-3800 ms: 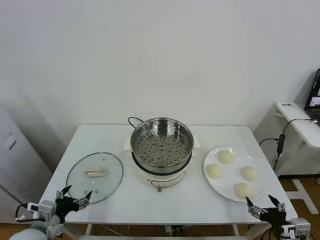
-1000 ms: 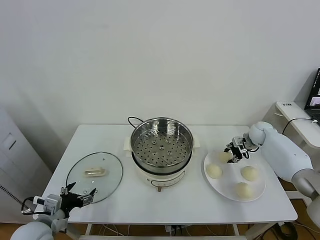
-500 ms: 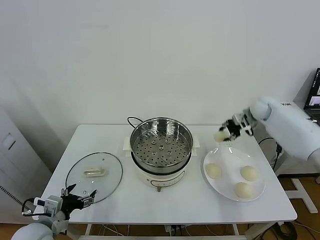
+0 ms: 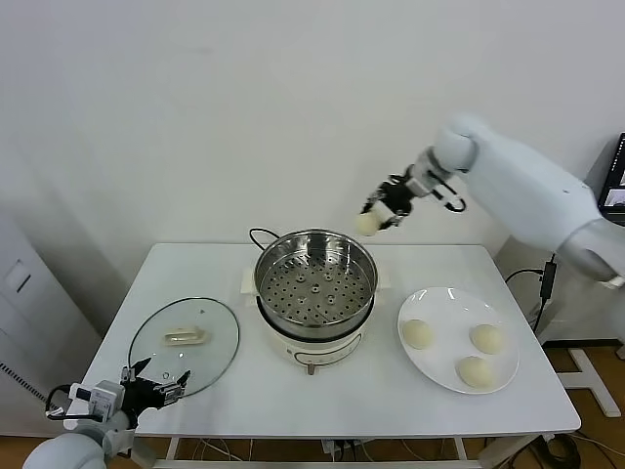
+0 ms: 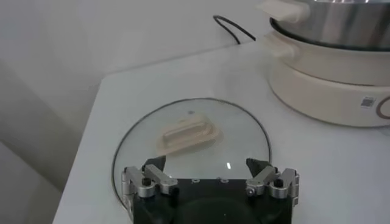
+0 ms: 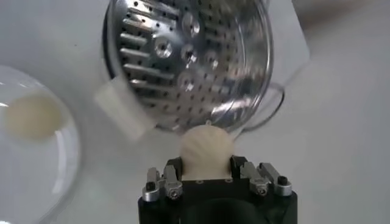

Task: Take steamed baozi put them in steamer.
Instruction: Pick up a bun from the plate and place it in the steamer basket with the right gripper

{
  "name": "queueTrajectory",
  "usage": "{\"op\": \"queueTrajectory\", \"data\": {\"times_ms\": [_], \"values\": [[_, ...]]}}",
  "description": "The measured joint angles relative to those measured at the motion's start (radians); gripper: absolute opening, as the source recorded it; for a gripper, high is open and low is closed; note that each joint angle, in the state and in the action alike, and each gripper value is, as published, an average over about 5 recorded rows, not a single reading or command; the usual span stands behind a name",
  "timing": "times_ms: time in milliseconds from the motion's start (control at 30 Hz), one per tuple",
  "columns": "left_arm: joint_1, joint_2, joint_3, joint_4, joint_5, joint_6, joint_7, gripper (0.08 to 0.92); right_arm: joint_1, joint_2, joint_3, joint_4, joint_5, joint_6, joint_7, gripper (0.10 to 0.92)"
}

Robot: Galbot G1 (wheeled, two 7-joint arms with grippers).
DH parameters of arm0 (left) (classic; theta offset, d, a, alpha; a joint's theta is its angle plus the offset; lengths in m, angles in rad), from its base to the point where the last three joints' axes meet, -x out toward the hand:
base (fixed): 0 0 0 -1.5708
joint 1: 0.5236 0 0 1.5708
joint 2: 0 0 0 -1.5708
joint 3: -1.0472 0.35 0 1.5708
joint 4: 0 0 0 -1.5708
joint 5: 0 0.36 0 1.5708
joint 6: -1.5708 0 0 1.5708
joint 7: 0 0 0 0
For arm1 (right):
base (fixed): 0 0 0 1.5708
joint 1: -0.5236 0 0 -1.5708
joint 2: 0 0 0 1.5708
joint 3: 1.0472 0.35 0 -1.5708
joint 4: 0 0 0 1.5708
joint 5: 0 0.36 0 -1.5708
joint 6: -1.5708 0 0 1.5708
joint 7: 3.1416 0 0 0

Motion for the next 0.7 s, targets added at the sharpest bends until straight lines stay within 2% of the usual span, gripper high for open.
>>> {"op": "queueTrajectory", "data": {"times_ms": [300, 700], "values": [[-0.02, 0.011, 0.019, 0.006, 0.0, 0.0, 0.0, 0.823, -0.079, 0.106, 0.051, -0.013, -0.196, 0.066, 0.02, 0.492], [-0.029, 0.02, 0.023, 0.0, -0.002, 0.003, 0.0, 0.823, -0.191, 0.179, 0.116, -0.048, -0.384, 0.072, 0.049, 0.492]]}}
